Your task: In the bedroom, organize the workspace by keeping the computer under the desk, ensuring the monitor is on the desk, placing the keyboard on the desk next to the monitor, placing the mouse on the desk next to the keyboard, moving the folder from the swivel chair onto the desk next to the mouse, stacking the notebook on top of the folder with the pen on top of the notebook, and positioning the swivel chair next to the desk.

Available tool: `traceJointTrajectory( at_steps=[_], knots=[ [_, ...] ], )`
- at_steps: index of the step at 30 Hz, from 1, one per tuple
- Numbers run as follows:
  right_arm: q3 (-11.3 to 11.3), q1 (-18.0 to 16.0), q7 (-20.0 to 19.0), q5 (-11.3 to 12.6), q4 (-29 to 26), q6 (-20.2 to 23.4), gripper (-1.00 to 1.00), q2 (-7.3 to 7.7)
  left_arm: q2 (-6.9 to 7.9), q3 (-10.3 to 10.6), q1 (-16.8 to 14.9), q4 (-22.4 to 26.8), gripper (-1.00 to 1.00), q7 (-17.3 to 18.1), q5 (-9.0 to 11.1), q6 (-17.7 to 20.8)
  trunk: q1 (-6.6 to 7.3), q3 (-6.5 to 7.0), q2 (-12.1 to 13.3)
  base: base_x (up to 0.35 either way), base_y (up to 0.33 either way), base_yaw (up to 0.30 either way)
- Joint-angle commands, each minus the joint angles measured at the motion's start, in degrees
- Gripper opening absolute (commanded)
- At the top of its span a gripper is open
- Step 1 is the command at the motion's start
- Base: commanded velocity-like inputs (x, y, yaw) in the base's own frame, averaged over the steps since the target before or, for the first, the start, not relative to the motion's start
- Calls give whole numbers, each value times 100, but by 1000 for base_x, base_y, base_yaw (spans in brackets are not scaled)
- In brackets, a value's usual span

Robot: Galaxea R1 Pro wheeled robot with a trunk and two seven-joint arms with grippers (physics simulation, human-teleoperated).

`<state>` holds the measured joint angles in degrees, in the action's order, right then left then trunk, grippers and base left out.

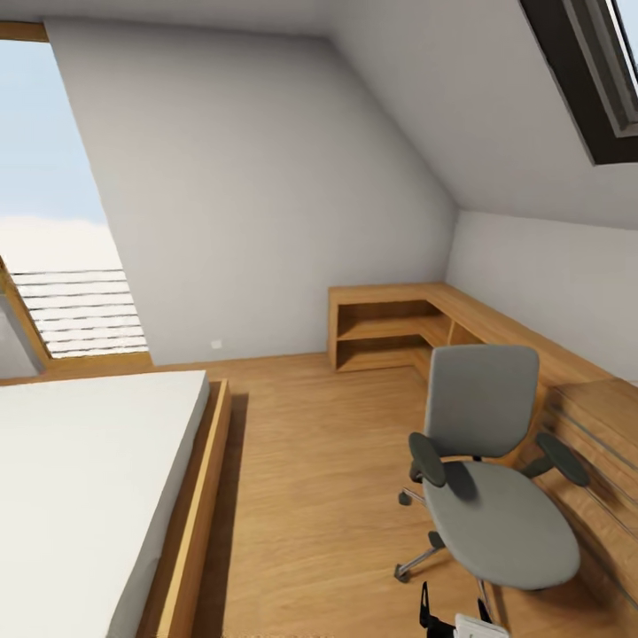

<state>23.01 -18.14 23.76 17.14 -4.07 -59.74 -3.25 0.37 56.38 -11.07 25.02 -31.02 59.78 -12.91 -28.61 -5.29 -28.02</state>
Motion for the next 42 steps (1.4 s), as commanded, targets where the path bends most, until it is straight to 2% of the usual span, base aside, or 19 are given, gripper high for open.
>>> traceJointTrajectory(
  at_steps=[1,18,26,33,42],
  knots=[
    [59,-5,20,46,2,21,100,-3,5,48,-9,8,100,-26,60,-37,-3,-18,-12,0,0,203],
    [72,-5,18,45,2,237,100,-1,3,48,-9,7,100,-27,60,-37,-3,-97,-12,0,0,238],
    [72,-5,10,1,-3,488,100,1,-1,48,-9,6,100,-26,60,-37,-3,-129,-12,61,0,241],
    [52,-5,11,-236,-5,544,100,27,-1,54,-9,7,100,-26,60,-37,-3,-137,-12,267,-23,71],
    [34,-5,20,-282,-5,559,100,43,-1,63,-9,10,100,-26,51,-37,-3,-138,-12,101,-12,7]
  ],
)
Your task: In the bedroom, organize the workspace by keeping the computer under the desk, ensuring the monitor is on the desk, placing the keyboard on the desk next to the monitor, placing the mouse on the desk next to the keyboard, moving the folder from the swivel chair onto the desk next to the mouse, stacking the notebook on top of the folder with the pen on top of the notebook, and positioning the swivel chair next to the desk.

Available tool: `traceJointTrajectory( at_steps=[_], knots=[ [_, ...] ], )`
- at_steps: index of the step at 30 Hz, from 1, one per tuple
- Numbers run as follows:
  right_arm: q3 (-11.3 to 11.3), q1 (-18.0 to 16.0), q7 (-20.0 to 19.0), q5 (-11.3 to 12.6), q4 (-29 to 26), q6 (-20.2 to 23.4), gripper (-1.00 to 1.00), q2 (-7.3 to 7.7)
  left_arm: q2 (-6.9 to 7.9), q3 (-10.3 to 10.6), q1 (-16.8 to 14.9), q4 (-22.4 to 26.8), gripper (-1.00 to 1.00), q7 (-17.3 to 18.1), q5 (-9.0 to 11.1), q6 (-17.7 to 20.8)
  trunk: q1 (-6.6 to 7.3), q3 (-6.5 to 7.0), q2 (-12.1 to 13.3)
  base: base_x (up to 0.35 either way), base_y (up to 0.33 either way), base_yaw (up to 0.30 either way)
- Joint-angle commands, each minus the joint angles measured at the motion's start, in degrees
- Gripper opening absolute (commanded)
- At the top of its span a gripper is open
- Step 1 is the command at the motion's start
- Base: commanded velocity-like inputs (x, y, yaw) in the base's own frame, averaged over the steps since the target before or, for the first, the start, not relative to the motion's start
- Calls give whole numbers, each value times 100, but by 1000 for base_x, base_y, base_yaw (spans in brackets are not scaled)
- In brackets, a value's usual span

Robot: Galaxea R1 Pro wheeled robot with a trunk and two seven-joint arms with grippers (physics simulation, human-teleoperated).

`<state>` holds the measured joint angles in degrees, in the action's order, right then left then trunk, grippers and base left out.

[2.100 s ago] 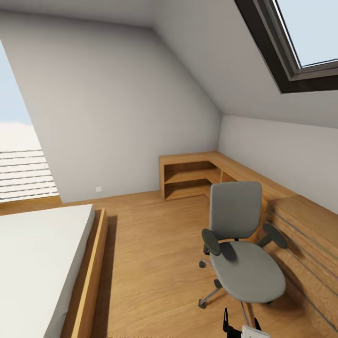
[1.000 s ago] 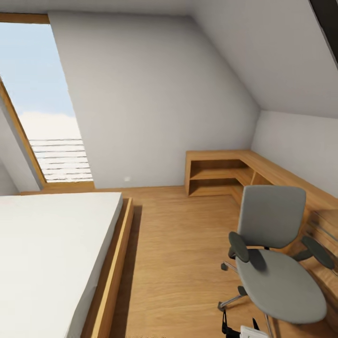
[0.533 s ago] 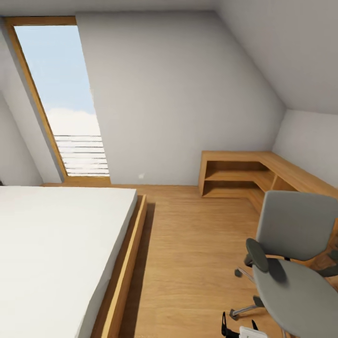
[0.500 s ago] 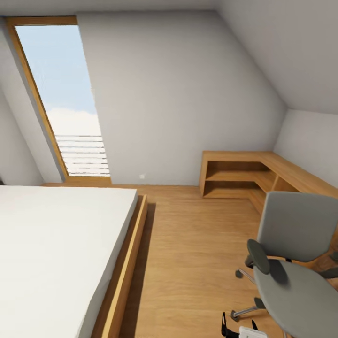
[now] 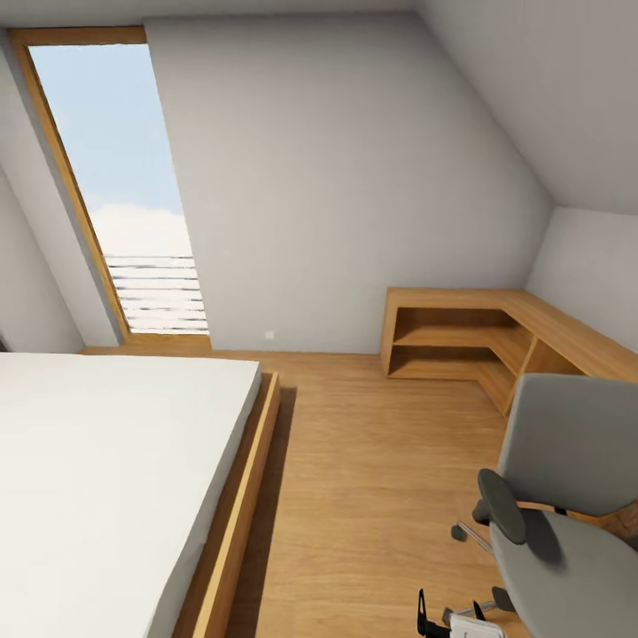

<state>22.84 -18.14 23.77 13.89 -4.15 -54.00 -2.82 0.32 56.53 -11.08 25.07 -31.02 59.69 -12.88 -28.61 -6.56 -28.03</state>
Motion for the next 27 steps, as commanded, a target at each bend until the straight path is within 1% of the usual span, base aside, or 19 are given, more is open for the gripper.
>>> traceJointTrajectory(
  at_steps=[1,8,11,17,27],
  knots=[
    [48,-6,20,47,3,-16,100,0,3,49,-9,5,100,-27,58,-39,-3,-11,-10,16,-2,1],
    [45,-6,22,36,3,-14,100,6,3,51,-9,6,100,-27,53,-39,-3,-11,-10,12,-1,0],
    [49,-6,17,30,5,-14,100,8,3,51,-9,3,100,-27,52,-39,-3,-11,-10,154,0,0],
    [53,-6,15,27,6,-15,100,5,3,51,-9,6,100,-27,52,-39,-3,-11,-10,265,0,0],
    [54,-6,14,26,11,-15,100,9,3,51,-9,6,100,-27,52,-39,-3,-11,-10,316,0,0]
  ],
)
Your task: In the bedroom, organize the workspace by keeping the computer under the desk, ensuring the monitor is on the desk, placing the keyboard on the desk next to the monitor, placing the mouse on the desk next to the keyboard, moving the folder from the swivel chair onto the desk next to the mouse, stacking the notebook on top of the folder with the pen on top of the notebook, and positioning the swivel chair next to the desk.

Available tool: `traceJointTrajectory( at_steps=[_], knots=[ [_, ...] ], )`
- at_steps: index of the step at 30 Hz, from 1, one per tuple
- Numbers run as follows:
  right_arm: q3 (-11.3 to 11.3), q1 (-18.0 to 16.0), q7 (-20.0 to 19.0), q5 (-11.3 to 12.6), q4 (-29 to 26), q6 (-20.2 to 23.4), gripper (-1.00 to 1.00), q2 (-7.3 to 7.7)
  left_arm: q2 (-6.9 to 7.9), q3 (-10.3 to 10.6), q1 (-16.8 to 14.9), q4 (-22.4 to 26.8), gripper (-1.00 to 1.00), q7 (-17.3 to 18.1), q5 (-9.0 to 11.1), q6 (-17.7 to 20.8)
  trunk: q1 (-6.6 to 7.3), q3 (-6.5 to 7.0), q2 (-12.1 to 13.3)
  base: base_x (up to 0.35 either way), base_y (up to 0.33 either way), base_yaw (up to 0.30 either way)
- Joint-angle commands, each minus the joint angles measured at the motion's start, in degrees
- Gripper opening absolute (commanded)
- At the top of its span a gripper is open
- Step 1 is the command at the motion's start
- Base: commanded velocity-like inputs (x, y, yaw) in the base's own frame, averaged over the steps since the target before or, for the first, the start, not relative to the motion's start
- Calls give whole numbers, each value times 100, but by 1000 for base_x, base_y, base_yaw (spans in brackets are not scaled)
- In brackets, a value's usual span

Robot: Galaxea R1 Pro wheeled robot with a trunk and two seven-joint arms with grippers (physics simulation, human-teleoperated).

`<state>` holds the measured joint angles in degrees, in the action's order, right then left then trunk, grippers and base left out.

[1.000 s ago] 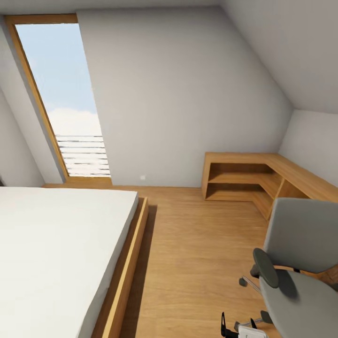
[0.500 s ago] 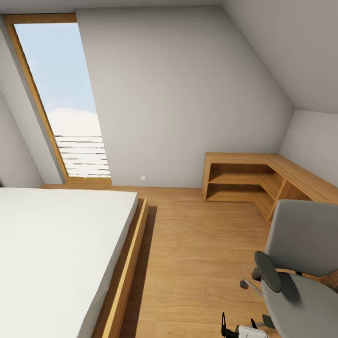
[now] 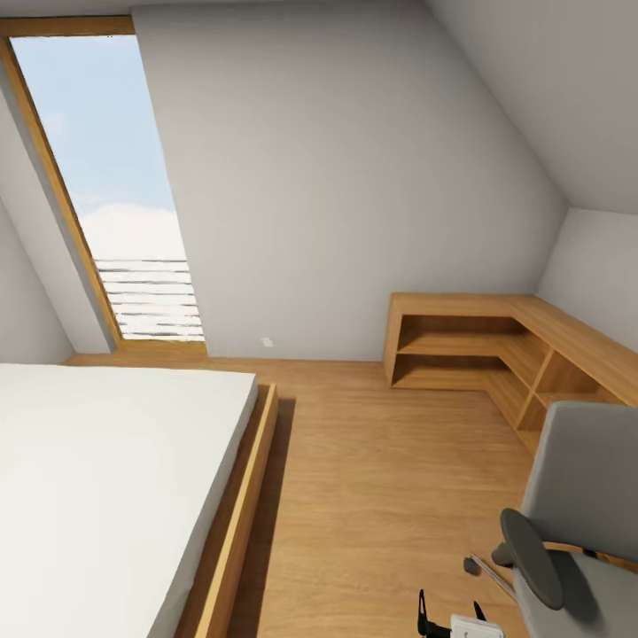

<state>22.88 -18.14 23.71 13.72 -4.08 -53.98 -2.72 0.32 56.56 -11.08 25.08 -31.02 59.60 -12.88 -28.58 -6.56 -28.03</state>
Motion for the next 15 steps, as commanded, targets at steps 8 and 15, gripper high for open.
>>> traceJointTrajectory(
  at_steps=[8,15],
  knots=[
    [50,-6,20,43,4,-17,100,0,3,48,-9,3,100,-27,60,-39,-6,-11,-10,323,-18,0],
    [50,-6,20,43,4,-17,100,0,3,48,-9,0,100,-27,60,-39,-6,-11,-10,323,-93,0]
  ],
)
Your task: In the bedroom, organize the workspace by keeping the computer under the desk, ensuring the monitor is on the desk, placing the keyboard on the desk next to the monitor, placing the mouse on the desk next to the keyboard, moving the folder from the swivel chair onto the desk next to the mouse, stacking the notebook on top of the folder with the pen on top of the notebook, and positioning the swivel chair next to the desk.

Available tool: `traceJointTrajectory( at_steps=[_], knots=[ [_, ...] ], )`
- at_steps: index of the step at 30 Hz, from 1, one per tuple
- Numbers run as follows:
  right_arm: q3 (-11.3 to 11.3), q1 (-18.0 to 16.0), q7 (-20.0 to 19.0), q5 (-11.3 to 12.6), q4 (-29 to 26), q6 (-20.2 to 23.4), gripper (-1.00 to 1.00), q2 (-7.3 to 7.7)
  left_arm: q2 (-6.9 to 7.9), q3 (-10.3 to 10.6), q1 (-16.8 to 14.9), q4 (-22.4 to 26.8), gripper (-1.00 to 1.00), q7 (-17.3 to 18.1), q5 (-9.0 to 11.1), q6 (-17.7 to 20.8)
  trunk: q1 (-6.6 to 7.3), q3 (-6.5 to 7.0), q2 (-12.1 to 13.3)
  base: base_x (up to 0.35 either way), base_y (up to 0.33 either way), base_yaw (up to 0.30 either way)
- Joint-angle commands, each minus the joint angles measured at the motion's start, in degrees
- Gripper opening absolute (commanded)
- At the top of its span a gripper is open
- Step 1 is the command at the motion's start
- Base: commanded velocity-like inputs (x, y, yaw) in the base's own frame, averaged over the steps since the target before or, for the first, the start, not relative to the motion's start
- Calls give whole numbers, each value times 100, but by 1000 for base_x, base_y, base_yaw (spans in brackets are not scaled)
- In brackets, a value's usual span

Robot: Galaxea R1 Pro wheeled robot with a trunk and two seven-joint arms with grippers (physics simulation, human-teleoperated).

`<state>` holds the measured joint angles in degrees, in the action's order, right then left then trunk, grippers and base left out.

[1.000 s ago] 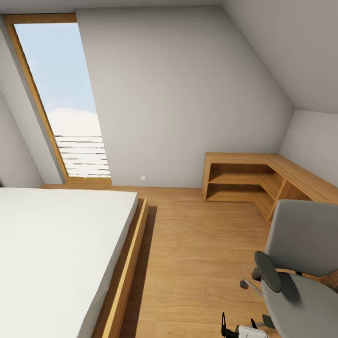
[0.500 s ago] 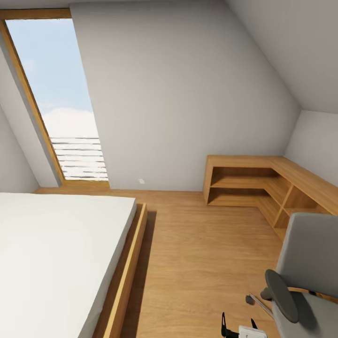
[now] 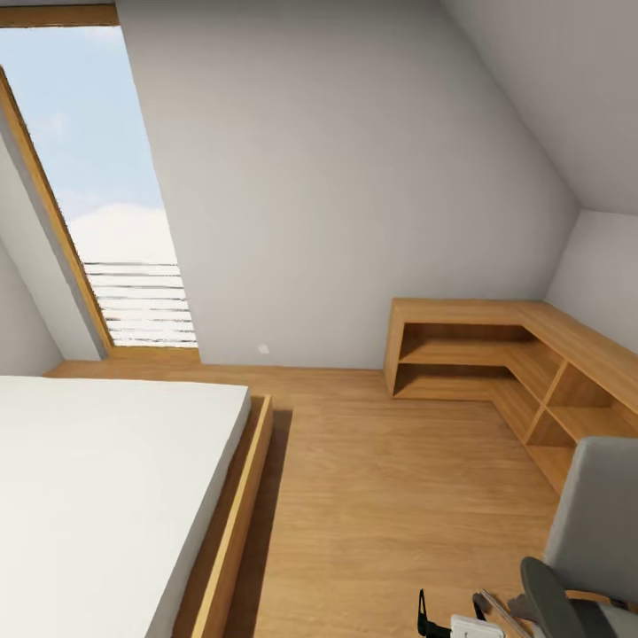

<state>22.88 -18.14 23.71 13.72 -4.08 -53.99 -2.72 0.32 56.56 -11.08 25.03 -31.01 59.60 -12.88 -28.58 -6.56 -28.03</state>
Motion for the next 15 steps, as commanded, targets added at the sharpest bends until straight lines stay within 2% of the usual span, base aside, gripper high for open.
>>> traceJointTrajectory(
  at_steps=[1,15],
  knots=[
    [50,-5,19,43,3,-16,100,-1,3,48,-9,5,100,-28,60,-39,-6,-11,-10,323,-114,0],
    [50,-5,19,43,3,-16,100,-1,3,48,-9,9,100,-28,60,-39,-6,-11,-10,322,-120,0]
  ],
)
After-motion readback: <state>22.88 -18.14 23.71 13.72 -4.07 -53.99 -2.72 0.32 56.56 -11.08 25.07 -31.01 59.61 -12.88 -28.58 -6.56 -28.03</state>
